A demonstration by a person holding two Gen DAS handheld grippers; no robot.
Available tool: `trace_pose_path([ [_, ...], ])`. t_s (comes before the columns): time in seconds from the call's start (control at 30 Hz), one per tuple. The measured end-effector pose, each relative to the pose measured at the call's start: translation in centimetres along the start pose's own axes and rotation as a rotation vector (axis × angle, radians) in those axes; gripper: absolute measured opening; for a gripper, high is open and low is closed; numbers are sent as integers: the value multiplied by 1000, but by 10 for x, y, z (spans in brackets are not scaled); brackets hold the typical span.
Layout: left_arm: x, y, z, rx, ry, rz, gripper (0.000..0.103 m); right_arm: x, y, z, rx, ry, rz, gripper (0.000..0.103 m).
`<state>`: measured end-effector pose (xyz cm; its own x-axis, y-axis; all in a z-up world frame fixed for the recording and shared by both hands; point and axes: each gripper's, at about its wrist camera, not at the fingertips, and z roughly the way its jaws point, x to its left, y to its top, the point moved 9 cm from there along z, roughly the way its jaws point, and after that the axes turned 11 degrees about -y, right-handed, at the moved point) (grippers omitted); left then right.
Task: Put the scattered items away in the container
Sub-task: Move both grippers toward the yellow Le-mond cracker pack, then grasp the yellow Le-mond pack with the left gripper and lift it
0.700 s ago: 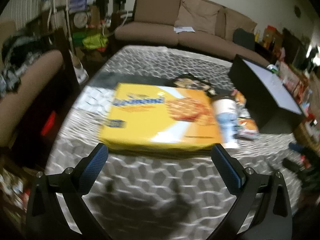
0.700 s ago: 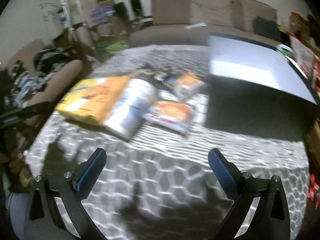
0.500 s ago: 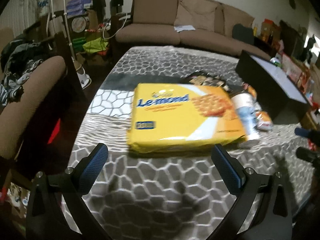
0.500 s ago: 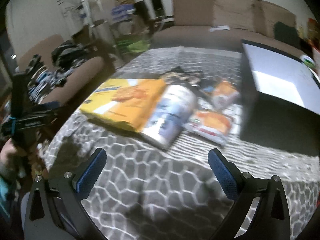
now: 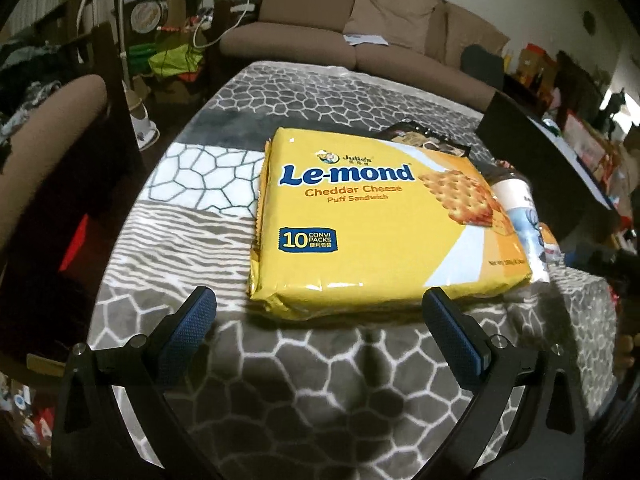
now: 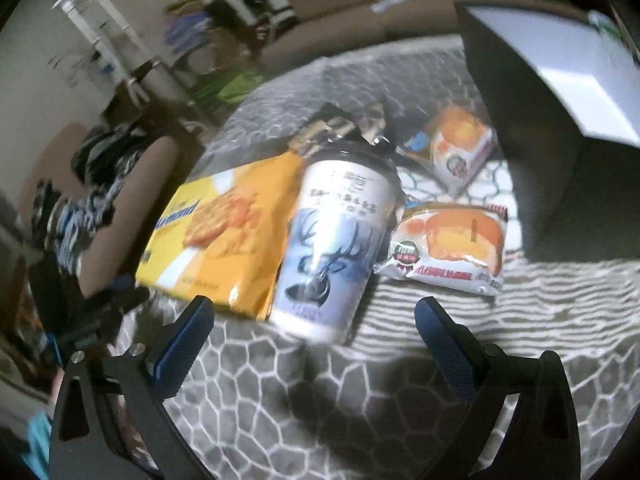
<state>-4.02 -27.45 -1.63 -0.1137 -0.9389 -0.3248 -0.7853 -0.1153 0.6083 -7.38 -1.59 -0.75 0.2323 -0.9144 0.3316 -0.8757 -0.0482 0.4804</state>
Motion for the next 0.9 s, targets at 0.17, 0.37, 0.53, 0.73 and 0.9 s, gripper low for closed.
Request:
trace_pose_path([
  [0.17,-2,4,14,4,-46,8,103,3,9,9,5,11,52,97],
  [0.37,-10,8,17,-17,-122,20,96,24,19,-26,-112,88,16,97],
  [0.53,-3,14,14,-32,-143,0,77,77,-1,-25,-89,99,-292,96],
  [0.73,5,15,16,-4,-162,-37,72,109,-34,8,-65,-50,-579,88],
  [0.9,3,15,22,11,-180,-52,85,105,-40,38,-40,-134,-691,70],
])
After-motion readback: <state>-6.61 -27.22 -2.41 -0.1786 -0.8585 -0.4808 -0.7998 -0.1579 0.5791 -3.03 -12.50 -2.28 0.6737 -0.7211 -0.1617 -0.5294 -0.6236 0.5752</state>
